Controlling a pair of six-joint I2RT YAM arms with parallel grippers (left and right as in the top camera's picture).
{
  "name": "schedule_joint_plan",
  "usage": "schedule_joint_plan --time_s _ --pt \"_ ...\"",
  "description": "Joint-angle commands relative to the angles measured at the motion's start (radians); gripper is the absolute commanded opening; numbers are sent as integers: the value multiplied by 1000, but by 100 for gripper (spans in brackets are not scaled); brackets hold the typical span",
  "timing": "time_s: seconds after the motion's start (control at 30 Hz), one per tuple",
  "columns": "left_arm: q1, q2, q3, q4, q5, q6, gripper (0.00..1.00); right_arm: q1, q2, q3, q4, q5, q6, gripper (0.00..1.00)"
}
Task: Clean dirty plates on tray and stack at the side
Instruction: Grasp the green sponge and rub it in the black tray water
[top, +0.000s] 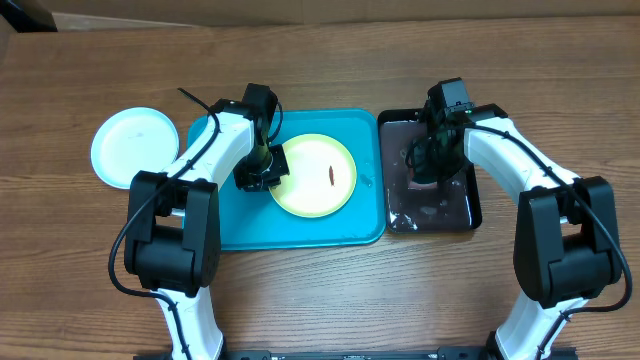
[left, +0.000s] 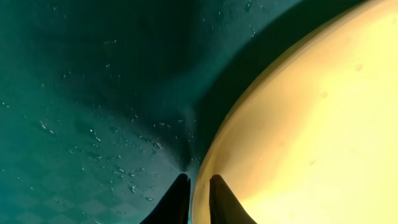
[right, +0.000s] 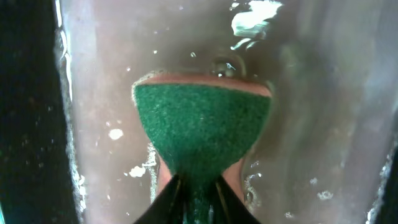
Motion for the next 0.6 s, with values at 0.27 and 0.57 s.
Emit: schedule_joint_plan --time_s 0.27,0.57 --pt "-7 -8 -7 -1 47 -4 4 1 -117 104 -121 -8 0 4" --pt "-2 -8 -7 2 24 -3 11 1 -167 110 -196 -9 -4 4"
